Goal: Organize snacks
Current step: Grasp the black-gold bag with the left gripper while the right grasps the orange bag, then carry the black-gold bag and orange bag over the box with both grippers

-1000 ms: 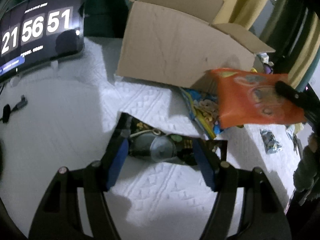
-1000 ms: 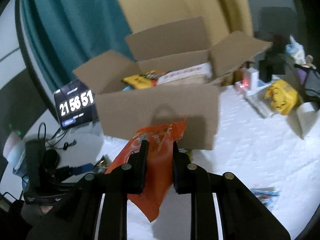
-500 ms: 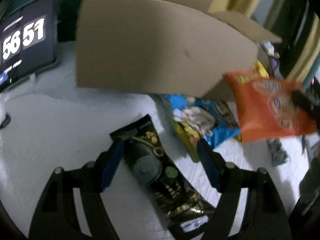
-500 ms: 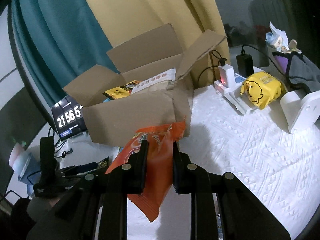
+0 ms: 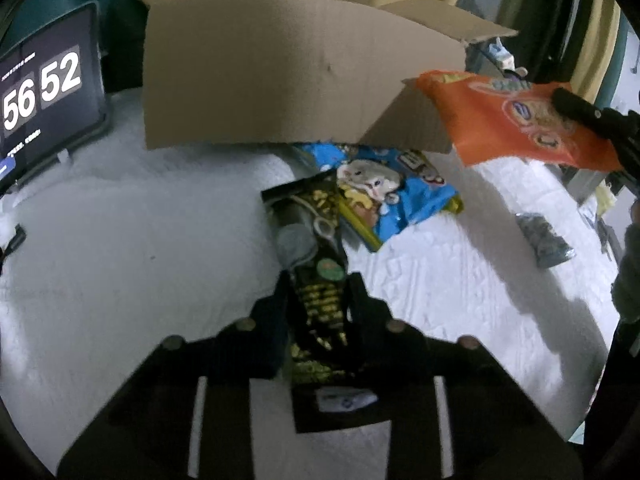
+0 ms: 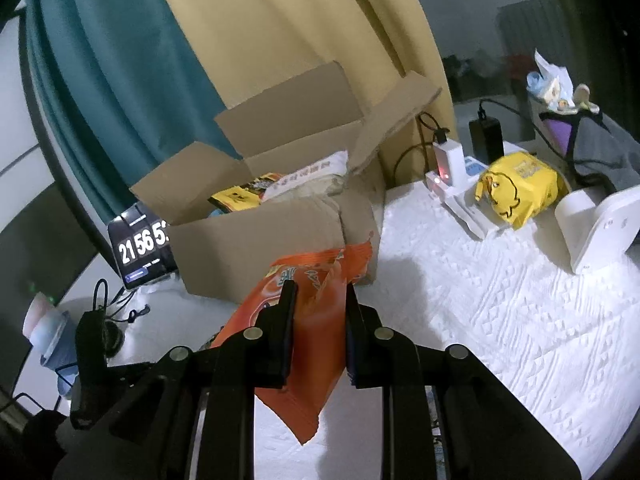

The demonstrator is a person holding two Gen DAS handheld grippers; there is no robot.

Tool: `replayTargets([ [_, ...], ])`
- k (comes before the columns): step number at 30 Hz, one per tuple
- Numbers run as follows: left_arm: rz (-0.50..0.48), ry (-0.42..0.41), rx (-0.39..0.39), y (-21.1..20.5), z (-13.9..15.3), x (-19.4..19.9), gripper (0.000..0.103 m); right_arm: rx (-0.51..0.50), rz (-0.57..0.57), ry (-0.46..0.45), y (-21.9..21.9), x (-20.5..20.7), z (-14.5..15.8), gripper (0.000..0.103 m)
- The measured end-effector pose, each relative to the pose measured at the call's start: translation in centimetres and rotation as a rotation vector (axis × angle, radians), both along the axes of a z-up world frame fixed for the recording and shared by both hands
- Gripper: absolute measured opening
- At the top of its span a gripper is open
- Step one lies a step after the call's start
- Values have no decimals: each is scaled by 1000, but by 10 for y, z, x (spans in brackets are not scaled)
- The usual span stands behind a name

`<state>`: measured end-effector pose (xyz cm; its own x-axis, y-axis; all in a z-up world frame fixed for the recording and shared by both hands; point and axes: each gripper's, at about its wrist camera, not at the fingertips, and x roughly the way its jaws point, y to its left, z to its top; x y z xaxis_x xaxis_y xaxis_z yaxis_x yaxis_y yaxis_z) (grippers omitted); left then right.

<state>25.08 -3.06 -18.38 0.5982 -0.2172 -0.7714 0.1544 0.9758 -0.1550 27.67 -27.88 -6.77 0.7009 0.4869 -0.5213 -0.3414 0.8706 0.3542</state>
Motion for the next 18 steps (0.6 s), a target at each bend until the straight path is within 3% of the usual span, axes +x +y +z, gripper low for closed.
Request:
replayTargets([
  [18,-11,-222,-45,27,93,-17,25,-49,30,-103,22,-6,50,22],
])
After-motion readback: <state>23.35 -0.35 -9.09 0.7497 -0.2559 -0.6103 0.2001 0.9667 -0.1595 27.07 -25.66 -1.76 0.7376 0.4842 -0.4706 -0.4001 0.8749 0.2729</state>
